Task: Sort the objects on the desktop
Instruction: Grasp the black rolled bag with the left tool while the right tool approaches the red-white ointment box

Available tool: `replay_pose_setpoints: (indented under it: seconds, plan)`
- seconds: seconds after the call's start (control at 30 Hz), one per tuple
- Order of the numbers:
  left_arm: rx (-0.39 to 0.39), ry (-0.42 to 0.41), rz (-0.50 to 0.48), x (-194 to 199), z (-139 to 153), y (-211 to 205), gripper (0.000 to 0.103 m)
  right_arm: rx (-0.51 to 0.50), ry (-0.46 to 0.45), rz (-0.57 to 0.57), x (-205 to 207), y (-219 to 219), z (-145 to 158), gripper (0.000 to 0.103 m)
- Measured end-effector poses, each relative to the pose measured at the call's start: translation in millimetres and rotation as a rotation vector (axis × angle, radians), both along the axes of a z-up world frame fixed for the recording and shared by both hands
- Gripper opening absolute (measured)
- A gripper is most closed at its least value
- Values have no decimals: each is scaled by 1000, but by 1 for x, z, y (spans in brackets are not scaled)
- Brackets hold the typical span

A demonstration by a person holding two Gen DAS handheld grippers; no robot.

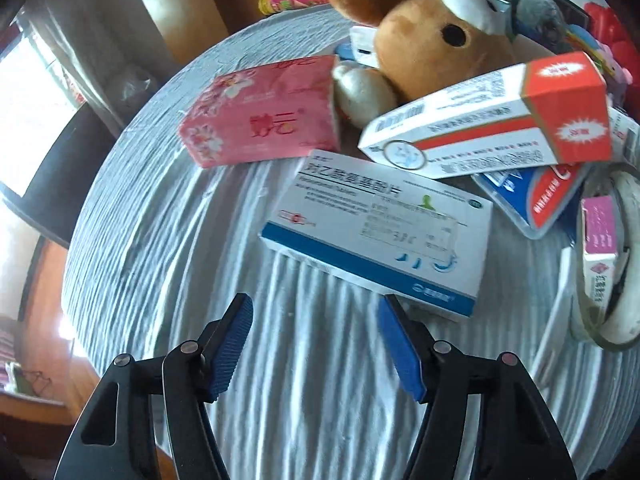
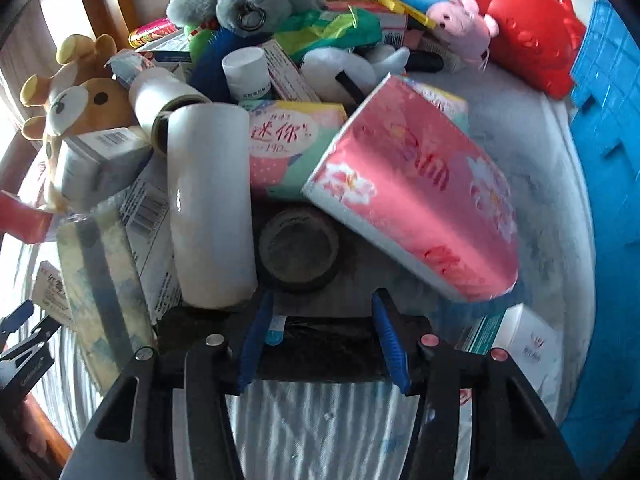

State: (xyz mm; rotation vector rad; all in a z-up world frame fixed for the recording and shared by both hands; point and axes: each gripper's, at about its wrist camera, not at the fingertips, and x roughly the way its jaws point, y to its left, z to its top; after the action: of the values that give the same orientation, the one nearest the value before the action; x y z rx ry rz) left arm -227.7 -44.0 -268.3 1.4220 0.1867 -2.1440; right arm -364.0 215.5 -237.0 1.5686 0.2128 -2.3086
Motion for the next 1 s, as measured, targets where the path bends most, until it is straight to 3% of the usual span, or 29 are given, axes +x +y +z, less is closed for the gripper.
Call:
replay_pose_setpoints:
  seconds: [0.17,0.37,0.5,0.6,0.63,0.7,0.77,0.87,1.0]
  plan:
    - [94,12,-38,22,8,14,66,-49,-59,0,30,8,-12,51]
    - [152,36,-192,23,20,69,66,-61,14,5,62,20,11,51]
    - [178,44,-250,25,24,93,66,-33,41,135,103,19,31,51]
    - [189,44,-308,24,25,103,66,-2,55,151,124,23,27,57]
    - [191,44,-329,23,25,106,66,14,57,154,127,23,23,65]
    - [189,49,-360,19,26,117,66,32,63,142,129,25,15,68]
    - [201,59,-378,16,26,125,66,34,70,107,122,29,8,69]
    - [186,54,-382,16,24,137,66,-39,28,34,110,46,3,69]
    - [178,48,-345,12,19,148,66,-52,-38,6,102,62,-7,70]
